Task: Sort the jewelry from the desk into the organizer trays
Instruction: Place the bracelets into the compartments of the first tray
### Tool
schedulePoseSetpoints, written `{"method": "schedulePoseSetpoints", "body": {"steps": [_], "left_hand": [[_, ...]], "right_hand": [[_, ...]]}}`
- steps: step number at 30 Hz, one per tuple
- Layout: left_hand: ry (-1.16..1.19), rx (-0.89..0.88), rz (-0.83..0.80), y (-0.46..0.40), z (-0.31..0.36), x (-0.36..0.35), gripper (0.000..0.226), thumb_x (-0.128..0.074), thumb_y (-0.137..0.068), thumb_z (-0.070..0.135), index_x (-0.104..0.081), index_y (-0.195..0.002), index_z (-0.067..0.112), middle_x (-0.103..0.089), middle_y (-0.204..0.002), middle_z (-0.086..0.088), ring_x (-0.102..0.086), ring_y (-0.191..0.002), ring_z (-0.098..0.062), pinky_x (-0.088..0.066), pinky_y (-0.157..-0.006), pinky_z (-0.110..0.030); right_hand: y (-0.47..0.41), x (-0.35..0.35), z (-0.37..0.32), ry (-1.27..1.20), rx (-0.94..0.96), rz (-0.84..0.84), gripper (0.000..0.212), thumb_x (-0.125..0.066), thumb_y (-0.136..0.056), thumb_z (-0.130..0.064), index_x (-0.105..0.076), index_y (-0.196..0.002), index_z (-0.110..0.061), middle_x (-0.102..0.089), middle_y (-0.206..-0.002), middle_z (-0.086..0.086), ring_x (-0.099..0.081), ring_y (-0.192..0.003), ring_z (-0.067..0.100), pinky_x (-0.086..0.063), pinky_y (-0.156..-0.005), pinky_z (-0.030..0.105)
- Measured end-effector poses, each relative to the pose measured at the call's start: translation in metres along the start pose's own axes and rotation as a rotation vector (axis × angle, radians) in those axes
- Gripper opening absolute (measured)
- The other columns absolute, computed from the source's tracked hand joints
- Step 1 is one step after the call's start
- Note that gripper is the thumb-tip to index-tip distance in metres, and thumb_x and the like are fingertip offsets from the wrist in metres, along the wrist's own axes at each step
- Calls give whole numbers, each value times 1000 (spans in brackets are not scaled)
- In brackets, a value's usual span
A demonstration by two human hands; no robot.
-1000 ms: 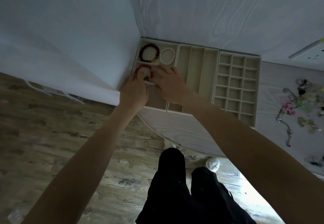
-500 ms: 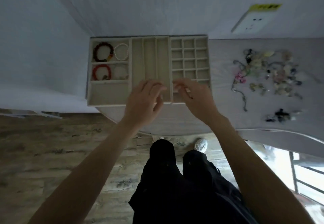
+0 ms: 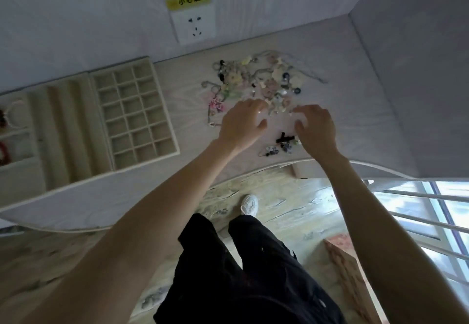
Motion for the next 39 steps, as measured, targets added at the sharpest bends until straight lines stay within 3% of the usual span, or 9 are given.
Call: {"method": "schedulePoseSetpoints", "body": {"steps": [4, 8, 14, 18, 23, 27, 31, 36, 39], "left_hand": [[-114, 67, 102, -48, -2, -6, 37, -50, -93, 16, -51, -130, 14, -55, -129, -6, -50, -117, -25, -47, -92, -37], [-330, 22, 21, -68, -11, -21, 39, -47, -93, 15, -52, -131, 17, -52, -133, -6, -44, -122, -29, -43, -96, -41], [-380, -34, 53, -55, -5, -22, 42, -52, -90, 14, -54, -131, 22, -51, -134, -3, -43, -124, -27, -38, -101, -42], [-321, -72, 134, -50, 3, -13, 31, -58, -89, 12, -62, -120, 13, -58, -125, -5, -49, -118, -26, -37, -102, -38], [-248, -159, 60, -45, 26, -29, 30, -60, -89, 22, -61, -118, 14, -63, -115, -4, -53, -111, -22, -42, -97, -34], [-229, -88, -14, -51, 40, -48, 33, -57, -92, 34, -58, -119, 15, -63, -107, -3, -57, -102, -20, -46, -89, -32], [-236, 33, -31, -65, 44, -61, 38, -62, -88, 42, -54, -112, 13, -66, -89, 0, -64, -79, -19, -55, -72, -37], [-1, 16, -4, -68, 45, -64, 22, -64, -89, 31, -58, -101, 15, -57, -97, 2, -53, -85, -11, -46, -82, -23], [256, 43, 43, -56, 40, -37, 12, -62, -91, 30, -60, -87, 18, -52, -87, 10, -45, -78, -1, -33, -72, -7]], "right_hand": [[-34, -8, 4, -5, 169, -93, 43, -54, -89, -9, -51, -132, -16, -45, -140, 8, -41, -125, 31, -36, -102, 42], [-47, -32, -3, 138, 309, -230, 46, -48, -95, -19, -40, -140, -25, -30, -151, 3, -23, -138, 25, -29, -105, 43], [-52, -27, 8, 107, 316, -170, 41, -51, -92, -16, -49, -133, -21, -36, -148, 3, -27, -136, 26, -33, -105, 44], [-47, -8, 18, -90, 303, -73, 39, -57, -88, -11, -54, -127, -17, -44, -141, 2, -41, -124, 25, -36, -100, 33], [-27, 6, 63, -150, 44, 23, 35, -63, -84, -12, -59, -120, -13, -53, -120, 11, -52, -103, 29, -41, -80, 29], [-27, -9, 68, -112, -43, -70, 31, -61, -84, -12, -58, -115, -11, -55, -108, 13, -56, -90, 29, -38, -75, 28], [-35, -5, 63, -134, -120, -17, 22, -50, -90, -8, -63, -108, -9, -66, -100, 10, -61, -90, 27, -37, -74, 26], [-34, 27, 34, -237, 73, 133, 17, -50, -90, -4, -65, -99, -5, -60, -98, 13, -60, -77, 25, -49, -73, 32], [-26, 51, 16, -323, 193, 205, 15, -49, -90, -6, -63, -95, -5, -58, -95, 11, -59, -70, 22, -53, -65, 40]]}}
Point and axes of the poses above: each hand's wrist, its own y-axis away from the middle knuckle, its own x-axis out of the back of the hand, z = x × y, the point moved 10 cm from there along -y, towards the middle knuckle
